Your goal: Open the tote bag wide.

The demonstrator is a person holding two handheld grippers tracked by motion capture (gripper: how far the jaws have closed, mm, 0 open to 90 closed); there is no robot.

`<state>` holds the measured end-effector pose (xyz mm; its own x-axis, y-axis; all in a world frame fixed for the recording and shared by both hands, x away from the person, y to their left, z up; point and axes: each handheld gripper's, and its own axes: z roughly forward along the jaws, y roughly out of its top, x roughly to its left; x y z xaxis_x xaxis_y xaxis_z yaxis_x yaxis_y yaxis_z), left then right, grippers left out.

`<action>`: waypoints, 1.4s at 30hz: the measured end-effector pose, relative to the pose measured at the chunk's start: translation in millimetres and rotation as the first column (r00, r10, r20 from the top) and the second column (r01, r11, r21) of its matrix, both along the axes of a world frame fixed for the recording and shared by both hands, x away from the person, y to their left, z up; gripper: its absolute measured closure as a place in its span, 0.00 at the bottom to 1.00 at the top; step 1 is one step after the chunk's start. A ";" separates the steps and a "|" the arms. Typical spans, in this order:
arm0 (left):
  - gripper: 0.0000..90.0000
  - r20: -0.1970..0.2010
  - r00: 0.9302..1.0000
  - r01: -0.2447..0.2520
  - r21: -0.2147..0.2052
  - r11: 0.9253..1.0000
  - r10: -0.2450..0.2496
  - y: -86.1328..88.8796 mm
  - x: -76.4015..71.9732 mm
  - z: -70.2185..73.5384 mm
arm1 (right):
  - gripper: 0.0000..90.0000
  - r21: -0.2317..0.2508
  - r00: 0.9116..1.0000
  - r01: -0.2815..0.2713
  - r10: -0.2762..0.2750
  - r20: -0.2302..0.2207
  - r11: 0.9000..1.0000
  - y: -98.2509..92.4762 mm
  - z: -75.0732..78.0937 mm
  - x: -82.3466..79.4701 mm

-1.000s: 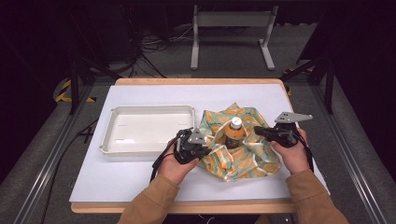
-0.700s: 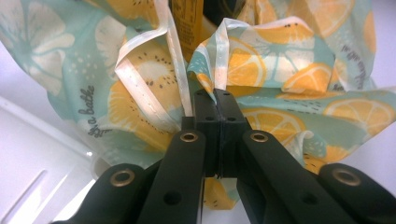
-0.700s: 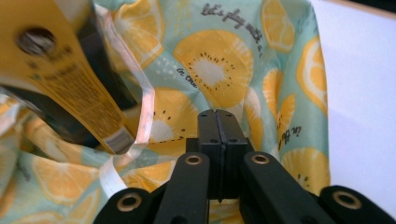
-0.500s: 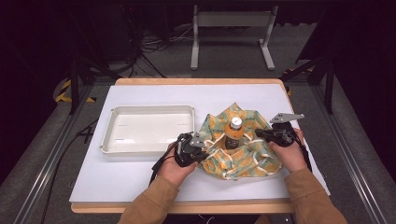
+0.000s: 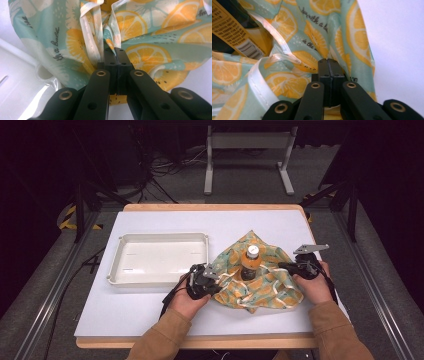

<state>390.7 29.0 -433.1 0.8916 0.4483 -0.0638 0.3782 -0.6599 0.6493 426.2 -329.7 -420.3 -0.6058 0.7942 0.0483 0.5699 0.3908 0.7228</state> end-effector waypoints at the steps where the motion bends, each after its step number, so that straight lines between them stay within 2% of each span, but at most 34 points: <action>1: 0.99 0.003 1.000 0.003 -0.001 1.000 -0.003 0.1 0.3 -0.5 | 1.00 0.004 1.000 0.002 -0.002 -0.002 1.000 -1.5 -0.2 -0.3; 6: 0.99 0.002 1.000 0.002 -0.008 1.000 -0.002 0.2 0.1 -1.0 | 1.00 0.013 1.000 0.008 -0.008 -0.002 1.000 -6.5 2.2 -3.3; 12: 0.99 0.007 1.000 0.000 -0.015 1.000 0.000 -0.5 0.2 -1.8 | 0.87 0.039 1.000 0.005 -0.006 0.018 0.999 -12.2 12.9 -11.6; 17: 0.99 0.005 1.000 0.003 -0.012 1.000 -0.003 -0.6 0.4 -1.8 | 0.72 0.046 0.997 0.007 -0.010 0.075 0.999 -17.1 28.8 -21.2; 22: 0.99 0.008 1.000 0.000 -0.012 1.000 0.000 -0.8 0.4 -2.2 | 0.65 0.102 0.992 -0.014 0.001 0.125 0.995 -19.8 43.1 -31.0; 27: 0.98 0.007 1.000 0.002 -0.012 1.000 -0.002 -0.7 0.3 -2.0 | 0.65 0.144 0.987 -0.065 0.043 0.156 0.987 -14.6 52.4 -38.5; 28: 0.98 0.008 1.000 0.002 -0.013 1.000 -0.001 -0.7 0.4 -2.0 | 0.65 0.157 0.984 -0.092 0.065 0.164 0.983 -11.3 54.9 -41.6; 29: 0.98 0.009 1.000 0.001 -0.013 1.000 -0.001 -0.5 0.3 -1.9 | 0.64 0.176 0.979 -0.141 0.111 0.169 0.974 -3.6 57.2 -47.1; 33: 0.97 0.008 1.000 -0.001 -0.016 1.000 0.002 0.0 0.0 -1.1 | 0.63 0.182 0.973 -0.189 0.158 0.170 0.965 8.0 56.6 -53.4; 36: 0.96 0.009 1.000 -0.001 -0.024 1.000 0.002 0.4 0.0 -0.7 | 0.64 0.169 0.963 -0.238 0.210 0.169 0.956 20.2 52.7 -57.2; 38: 0.94 0.003 1.000 0.001 -0.031 1.000 -0.001 0.7 -0.2 -0.3 | 0.65 0.147 0.960 -0.255 0.232 0.158 0.956 27.5 47.9 -56.7; 42: 0.91 -0.003 1.000 0.002 -0.042 0.999 -0.002 1.9 -1.0 2.1 | 0.67 0.121 0.963 -0.249 0.233 0.132 0.961 31.6 38.9 -55.2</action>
<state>389.7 30.9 -431.0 0.8923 0.4433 -0.0854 0.3791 -0.6331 0.6749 370.9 -298.1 -381.4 -0.7864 0.6145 0.0635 0.3803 0.4005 0.8336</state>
